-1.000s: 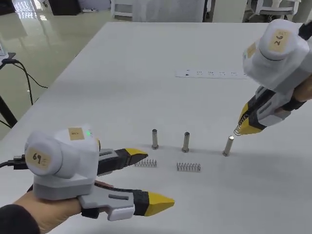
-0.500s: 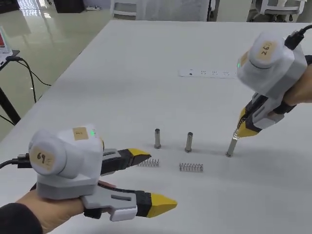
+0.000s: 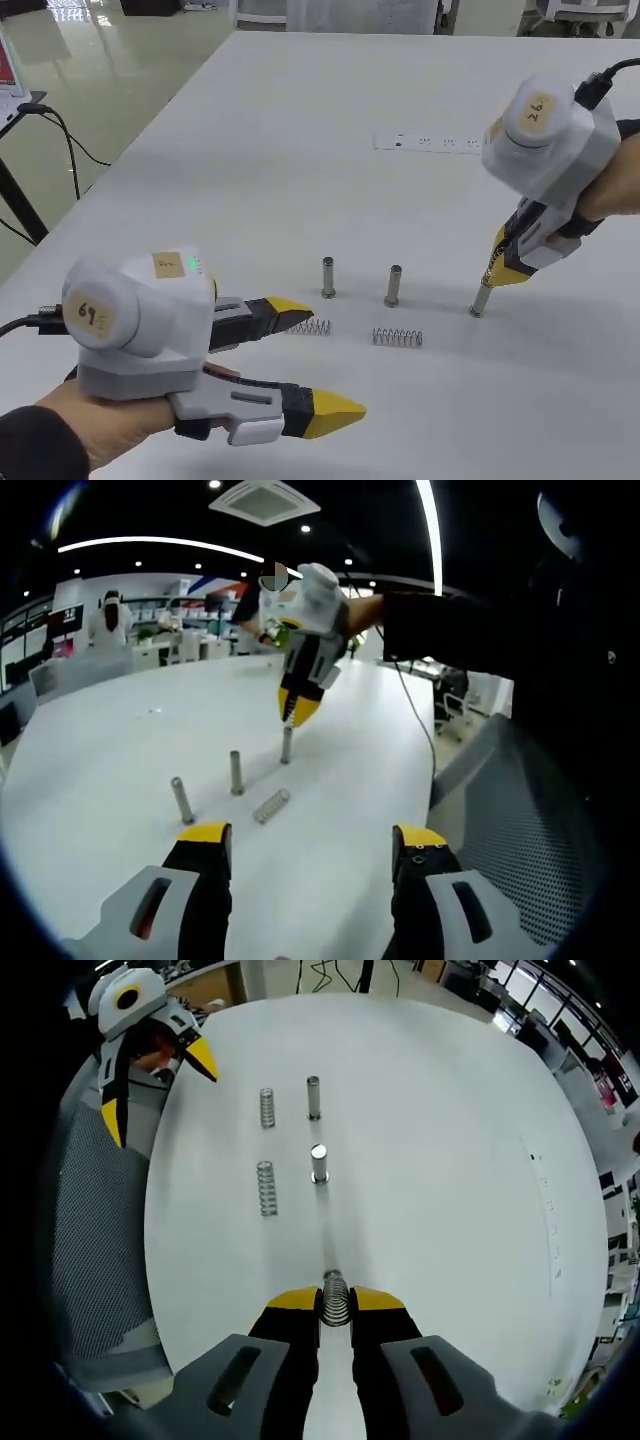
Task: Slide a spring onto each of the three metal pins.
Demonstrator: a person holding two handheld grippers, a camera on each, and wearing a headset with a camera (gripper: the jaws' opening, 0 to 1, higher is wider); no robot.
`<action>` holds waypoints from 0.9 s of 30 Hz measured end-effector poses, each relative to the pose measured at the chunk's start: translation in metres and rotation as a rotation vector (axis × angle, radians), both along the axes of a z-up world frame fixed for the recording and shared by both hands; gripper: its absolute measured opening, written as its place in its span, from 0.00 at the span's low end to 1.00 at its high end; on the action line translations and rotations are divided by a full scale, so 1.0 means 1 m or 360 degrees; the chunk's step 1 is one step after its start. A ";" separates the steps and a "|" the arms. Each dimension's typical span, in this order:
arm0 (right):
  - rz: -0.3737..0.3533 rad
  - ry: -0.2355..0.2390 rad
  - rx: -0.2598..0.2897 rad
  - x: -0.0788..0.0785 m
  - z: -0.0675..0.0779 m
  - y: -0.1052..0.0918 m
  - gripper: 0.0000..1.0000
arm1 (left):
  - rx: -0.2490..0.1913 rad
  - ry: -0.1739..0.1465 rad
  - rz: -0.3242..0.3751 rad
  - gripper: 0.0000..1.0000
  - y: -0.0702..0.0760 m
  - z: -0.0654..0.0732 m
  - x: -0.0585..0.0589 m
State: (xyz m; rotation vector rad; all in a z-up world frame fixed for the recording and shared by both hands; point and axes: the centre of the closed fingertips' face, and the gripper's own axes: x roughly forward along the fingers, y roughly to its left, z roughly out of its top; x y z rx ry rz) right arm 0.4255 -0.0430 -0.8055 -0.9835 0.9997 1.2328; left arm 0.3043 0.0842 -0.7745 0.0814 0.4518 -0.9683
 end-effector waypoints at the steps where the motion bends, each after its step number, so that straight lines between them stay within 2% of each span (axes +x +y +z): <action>1: 0.0002 0.0002 -0.0006 0.000 -0.001 0.000 0.08 | 0.0001 0.0000 0.0000 0.60 0.000 0.000 0.000; 11: -0.0022 0.0035 -0.0050 0.001 -0.016 0.000 0.08 | 0.0002 0.0001 0.0006 0.60 0.000 0.000 0.000; 27: -0.0052 0.0043 -0.0061 0.001 -0.036 0.000 0.08 | 0.0010 0.0004 0.0004 0.59 -0.001 0.000 0.000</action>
